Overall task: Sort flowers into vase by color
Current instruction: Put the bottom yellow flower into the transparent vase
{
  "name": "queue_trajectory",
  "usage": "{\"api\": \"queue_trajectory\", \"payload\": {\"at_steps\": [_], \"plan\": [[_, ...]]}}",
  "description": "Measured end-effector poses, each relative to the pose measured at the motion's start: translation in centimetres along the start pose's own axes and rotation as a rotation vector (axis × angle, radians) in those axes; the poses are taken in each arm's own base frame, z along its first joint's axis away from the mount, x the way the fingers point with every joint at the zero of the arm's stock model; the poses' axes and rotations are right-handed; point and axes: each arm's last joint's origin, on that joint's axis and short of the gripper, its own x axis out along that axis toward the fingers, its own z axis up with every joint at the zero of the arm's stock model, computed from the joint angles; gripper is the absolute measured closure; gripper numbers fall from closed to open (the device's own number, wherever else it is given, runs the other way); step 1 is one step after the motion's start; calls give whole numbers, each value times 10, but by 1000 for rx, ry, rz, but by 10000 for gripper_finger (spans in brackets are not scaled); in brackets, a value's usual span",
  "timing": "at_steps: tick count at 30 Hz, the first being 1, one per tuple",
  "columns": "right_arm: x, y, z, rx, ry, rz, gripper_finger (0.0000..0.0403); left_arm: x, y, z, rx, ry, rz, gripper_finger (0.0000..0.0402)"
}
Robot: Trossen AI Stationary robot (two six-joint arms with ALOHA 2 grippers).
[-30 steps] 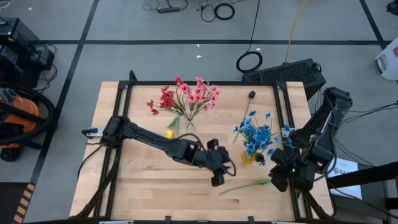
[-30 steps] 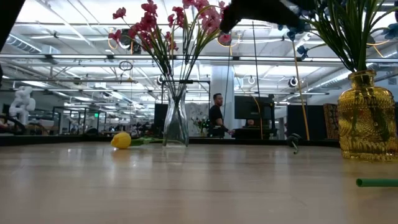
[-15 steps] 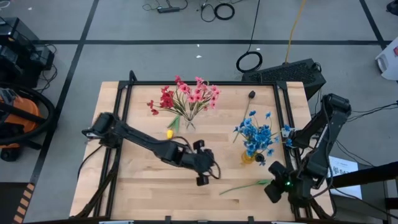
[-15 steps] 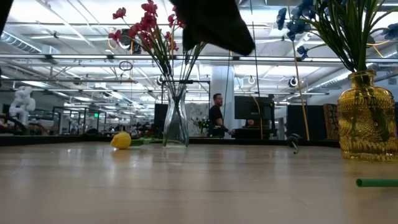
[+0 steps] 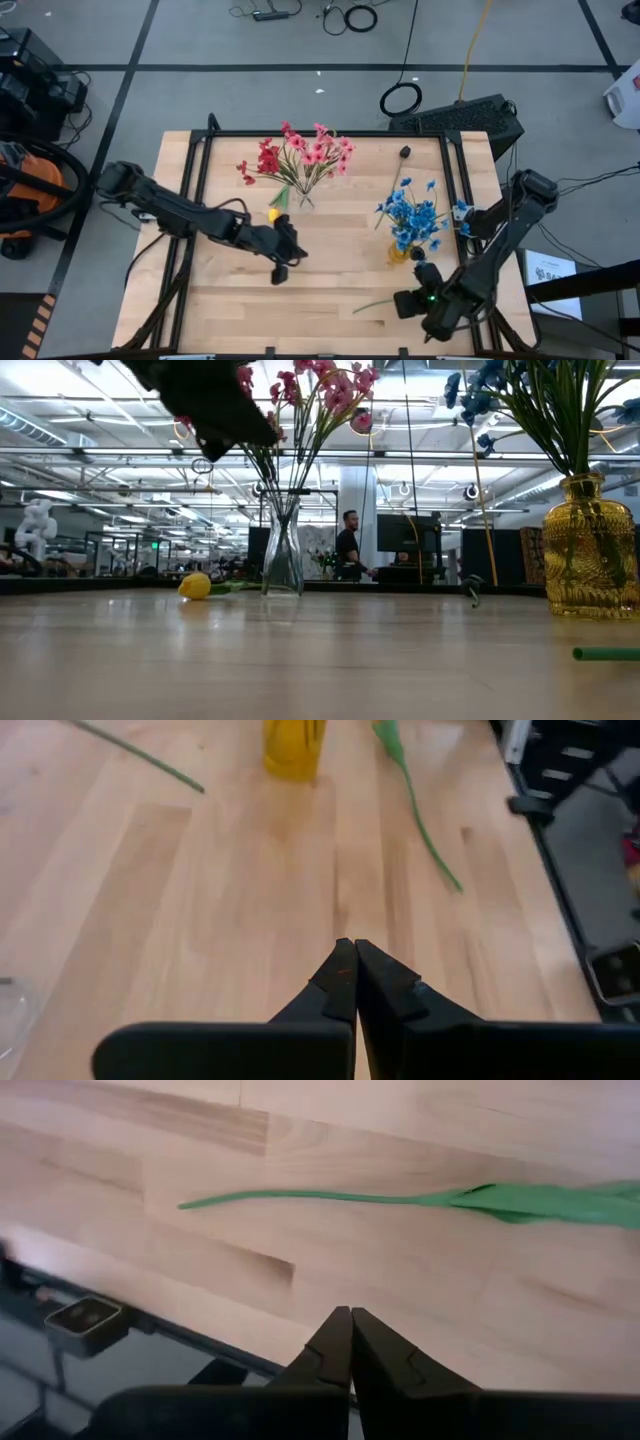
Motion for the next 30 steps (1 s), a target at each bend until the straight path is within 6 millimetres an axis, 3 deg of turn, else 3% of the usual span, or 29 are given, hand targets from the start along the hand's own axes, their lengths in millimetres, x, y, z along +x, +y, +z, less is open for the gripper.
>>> {"api": "queue_trajectory", "payload": {"at_steps": [3, 10, 16, 24, 30], "plan": [[2, 10, 2, 18, -43, -52, 403, -8, 3, -8, 34, 11, -23, 395], [29, 26, -2, 70, -45, -34, 403, -15, 5, -17, 135, 54, -109, 395], [49, 30, -8, 51, -68, -22, 403, -15, 3, -17, 159, 58, -148, 395], [72, 28, -6, 99, -59, -149, 403, -15, 4, -17, 166, 56, -148, 395], [81, 30, -3, 150, -74, -172, 403, -15, 4, -16, 185, 45, -143, 395]]}}
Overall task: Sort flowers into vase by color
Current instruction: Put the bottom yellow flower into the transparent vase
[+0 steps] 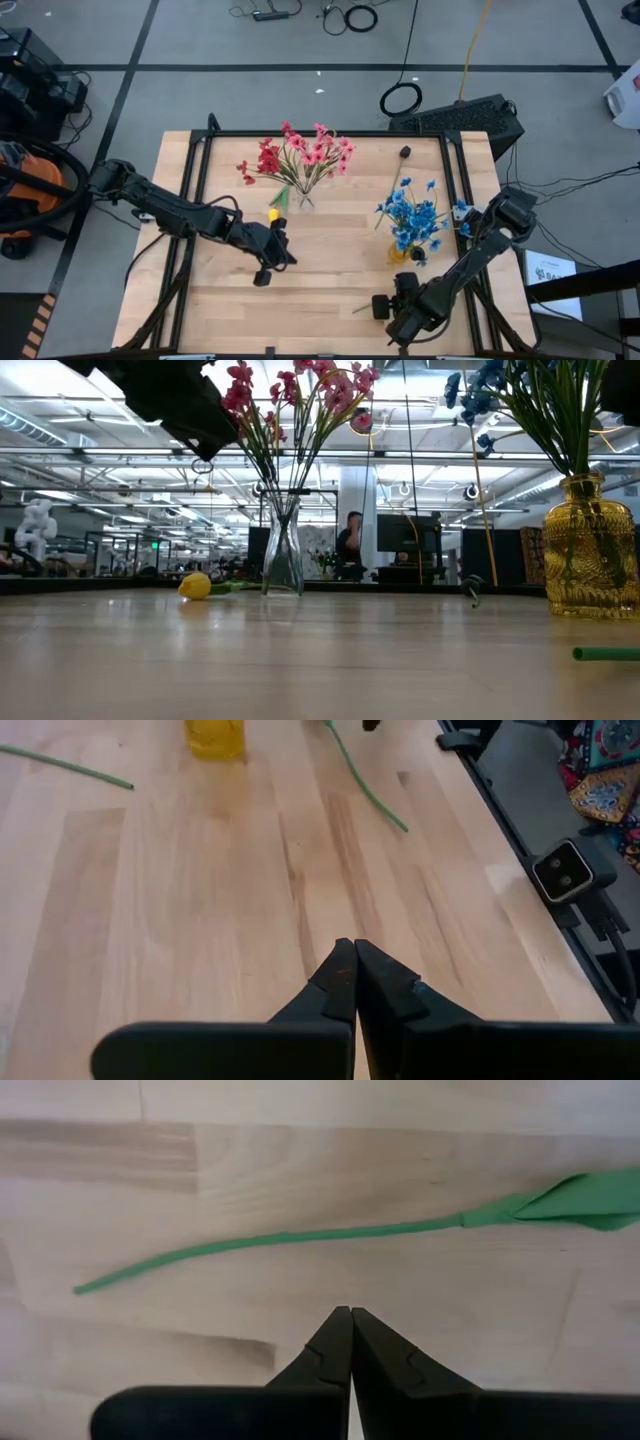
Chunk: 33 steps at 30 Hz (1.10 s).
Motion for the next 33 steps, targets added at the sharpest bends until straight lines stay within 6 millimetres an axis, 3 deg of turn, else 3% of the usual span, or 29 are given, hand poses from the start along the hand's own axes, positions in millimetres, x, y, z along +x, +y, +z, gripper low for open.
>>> {"api": "queue_trajectory", "payload": {"at_steps": [7, 19, 33], "plan": [[1, -2, 7, 9, -52, -50, 403, 0, 4, 1, -9, -8, 24, 395], [0, 1, 12, -450, 27, -110, 398, 0, 3, 1, -17, -7, 24, 395], [0, 3, 20, -1052, 56, -143, 290, 0, 2, 7, -17, -62, 15, 395]]}}
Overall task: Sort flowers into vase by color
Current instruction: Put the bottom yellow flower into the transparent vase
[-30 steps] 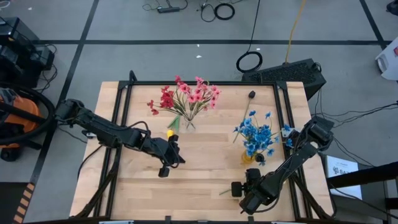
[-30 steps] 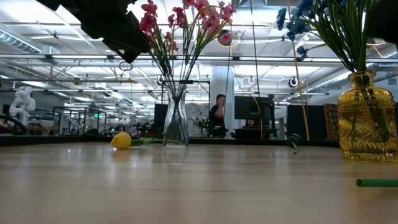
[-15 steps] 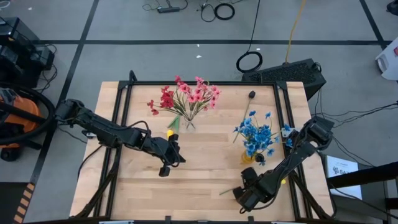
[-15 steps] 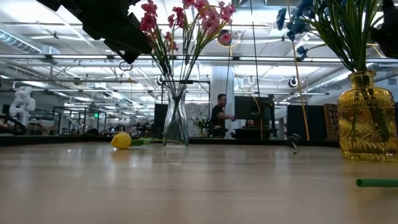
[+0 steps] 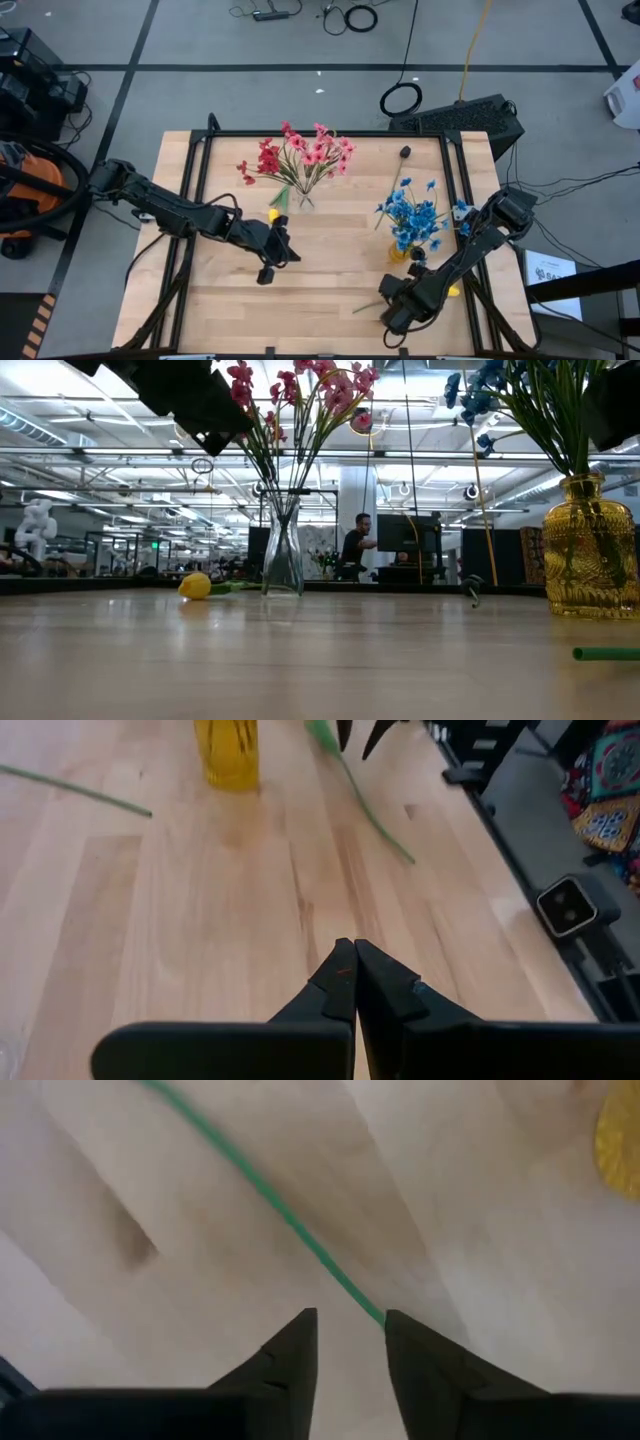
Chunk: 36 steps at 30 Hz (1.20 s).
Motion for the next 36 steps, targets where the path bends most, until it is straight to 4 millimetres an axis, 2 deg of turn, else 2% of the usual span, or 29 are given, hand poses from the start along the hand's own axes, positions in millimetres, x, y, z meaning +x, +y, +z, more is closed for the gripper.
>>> {"api": "queue_trajectory", "payload": {"at_steps": [9, 20, 23, 25, 28, 31, 36], "plan": [[0, -7, -12, -225, 59, -91, 286, 0, -1, 7, 0, -73, -13, 395], [31, -19, -26, -298, 65, -101, 296, -1, -2, 12, -12, -126, -23, 395], [36, -20, -27, -302, 54, -66, 312, -1, -2, 14, -49, -146, -20, 395], [36, -18, -27, -302, 59, -42, 342, -1, -2, 15, -54, -157, -21, 395], [32, -12, -25, -310, 56, -18, 390, -2, -3, 18, -56, -168, -24, 395], [18, 6, -16, -300, 6, 89, 391, -2, -4, 20, -65, -174, -26, 395], [-12, 24, 1, -251, -142, 152, 399, -3, -4, 24, -77, -185, -30, 395]]}}
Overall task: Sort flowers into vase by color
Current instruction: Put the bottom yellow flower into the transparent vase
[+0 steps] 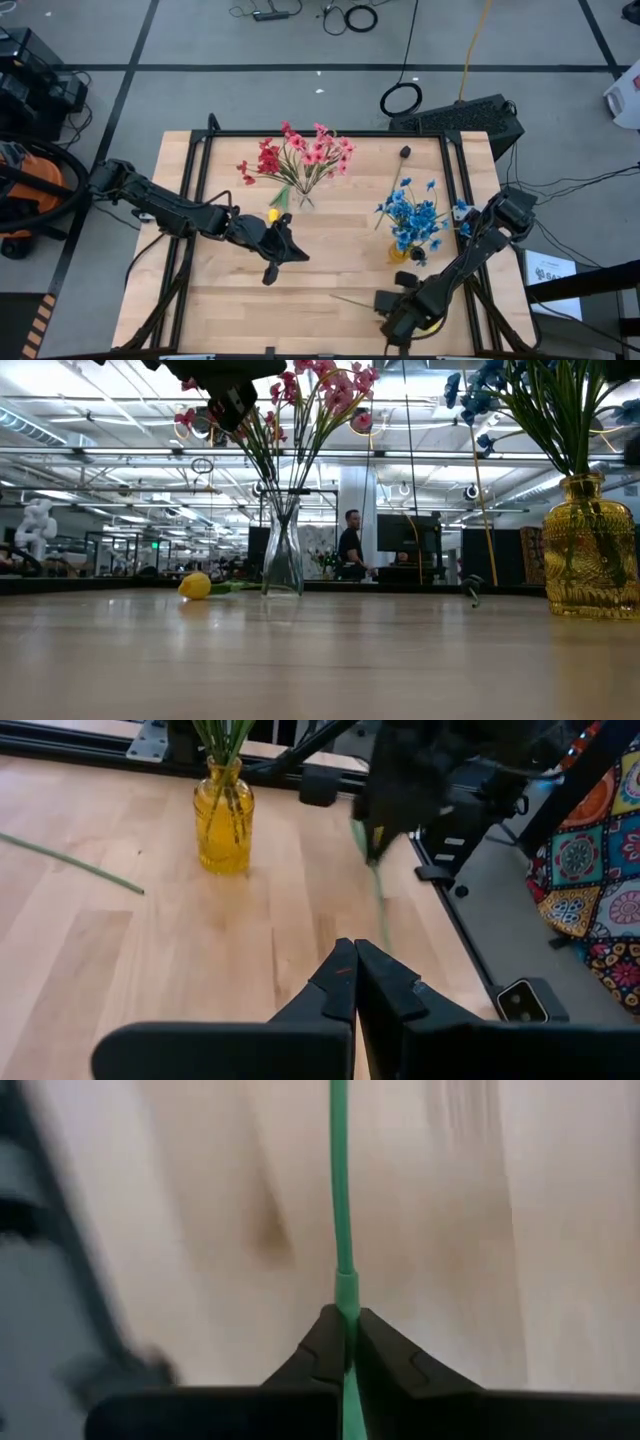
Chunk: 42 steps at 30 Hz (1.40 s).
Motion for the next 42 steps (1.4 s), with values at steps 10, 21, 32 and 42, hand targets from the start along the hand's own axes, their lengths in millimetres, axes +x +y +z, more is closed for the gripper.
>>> {"api": "queue_trajectory", "payload": {"at_steps": [10, 21, 32, 42], "plan": [[-48, -14, 73, 216, -111, 49, 402, 0, -1, 2, 9, -10, -27, 359], [-52, -30, 153, 296, 89, 162, 403, -11, -11, 24, 161, 244, -59, 278], [-80, -52, 227, 287, 19, 206, 403, -21, -25, 32, 455, 363, 23, 284], [-86, -70, 241, 321, 53, 292, 402, -23, -30, 29, 698, 383, 230, 284]]}}
